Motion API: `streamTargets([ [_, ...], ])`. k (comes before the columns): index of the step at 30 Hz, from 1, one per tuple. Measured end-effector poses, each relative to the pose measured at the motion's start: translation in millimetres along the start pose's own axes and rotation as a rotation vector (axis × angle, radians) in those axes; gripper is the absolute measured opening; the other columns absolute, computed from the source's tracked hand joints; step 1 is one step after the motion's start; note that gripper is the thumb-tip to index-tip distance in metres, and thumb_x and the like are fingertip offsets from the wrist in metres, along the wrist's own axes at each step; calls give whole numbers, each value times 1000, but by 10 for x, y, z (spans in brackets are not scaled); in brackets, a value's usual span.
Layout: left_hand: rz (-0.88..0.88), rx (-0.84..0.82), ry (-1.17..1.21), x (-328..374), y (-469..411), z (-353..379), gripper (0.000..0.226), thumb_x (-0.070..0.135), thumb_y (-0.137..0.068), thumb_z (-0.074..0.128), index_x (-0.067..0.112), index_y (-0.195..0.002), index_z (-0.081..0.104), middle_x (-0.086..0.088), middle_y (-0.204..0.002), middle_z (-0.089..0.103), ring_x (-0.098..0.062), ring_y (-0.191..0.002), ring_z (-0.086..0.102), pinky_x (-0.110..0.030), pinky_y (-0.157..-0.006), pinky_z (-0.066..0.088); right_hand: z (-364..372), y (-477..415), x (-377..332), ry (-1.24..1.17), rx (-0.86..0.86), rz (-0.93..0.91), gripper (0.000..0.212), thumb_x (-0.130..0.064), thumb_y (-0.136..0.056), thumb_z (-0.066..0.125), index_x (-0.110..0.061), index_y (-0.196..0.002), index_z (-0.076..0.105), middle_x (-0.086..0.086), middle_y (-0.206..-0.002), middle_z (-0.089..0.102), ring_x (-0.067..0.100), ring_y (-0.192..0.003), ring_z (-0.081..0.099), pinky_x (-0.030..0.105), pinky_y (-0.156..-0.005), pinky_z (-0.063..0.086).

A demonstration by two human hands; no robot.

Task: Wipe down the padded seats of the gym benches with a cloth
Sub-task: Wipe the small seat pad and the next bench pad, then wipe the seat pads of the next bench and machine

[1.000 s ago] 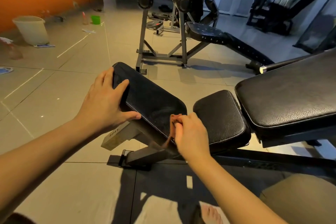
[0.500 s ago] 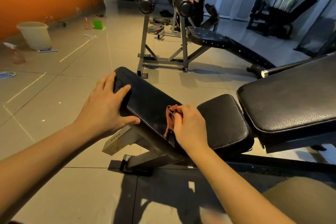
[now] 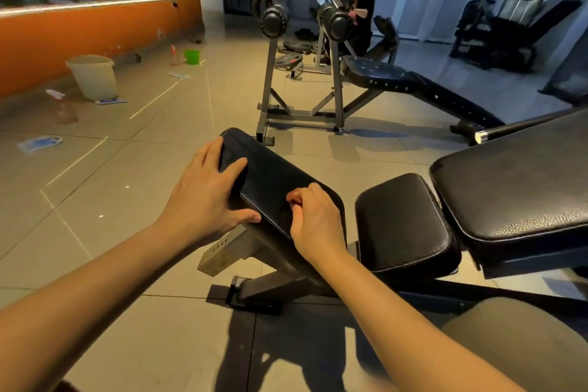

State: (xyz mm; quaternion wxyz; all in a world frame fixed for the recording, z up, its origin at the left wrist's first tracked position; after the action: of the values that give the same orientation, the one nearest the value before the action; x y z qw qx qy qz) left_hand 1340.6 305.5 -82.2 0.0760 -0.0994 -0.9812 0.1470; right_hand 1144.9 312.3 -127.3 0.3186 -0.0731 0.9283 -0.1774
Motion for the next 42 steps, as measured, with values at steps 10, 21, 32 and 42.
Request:
streamTargets([
  [10,45,-120,22,-111,224,-329,85,55,-84,73,34,-156,33,-3,-167,17,-26,-153,17,-50,-122,28,-306,671,-623,-274,-456,-214,20,-31,-102,54,-22,-115,66,-6,-111,63,11,-104,57,37,-97,51],
  [21,-59,-520,1016,512,671,-850,76,64,-65,81,16,-123,69,-2,-119,73,-20,-114,68,-39,-105,49,-1214,476,-577,-843,-428,63,17,-16,-102,58,-13,-110,73,9,-103,74,26,-101,71,33,-90,58],
  [32,-183,-389,1102,94,704,-936,16,10,-95,62,18,-96,76,-5,-94,76,-21,-88,73,-41,-87,58,-1151,145,-731,-879,-533,150,23,-17,-102,57,-2,-113,71,20,-110,70,19,-92,66,34,-82,50],
  [42,-245,-473,1087,-587,60,-867,44,44,-80,74,13,-111,73,-6,-105,77,-22,-97,74,-40,-91,55,-613,-621,-1153,-749,-554,210,23,-18,-103,55,-1,-107,71,11,-86,71,8,-71,68,13,-57,49],
])
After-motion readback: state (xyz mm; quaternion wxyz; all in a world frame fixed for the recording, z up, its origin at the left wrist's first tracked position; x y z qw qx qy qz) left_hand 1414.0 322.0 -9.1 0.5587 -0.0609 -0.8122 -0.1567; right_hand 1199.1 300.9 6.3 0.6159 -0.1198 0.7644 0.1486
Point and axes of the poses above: each hand's wrist, its own y-axis away from the middle knuckle, its own z-axis out of the palm, x = y × z, the point moved 2 cm from there along -y, towards the middle knuckle
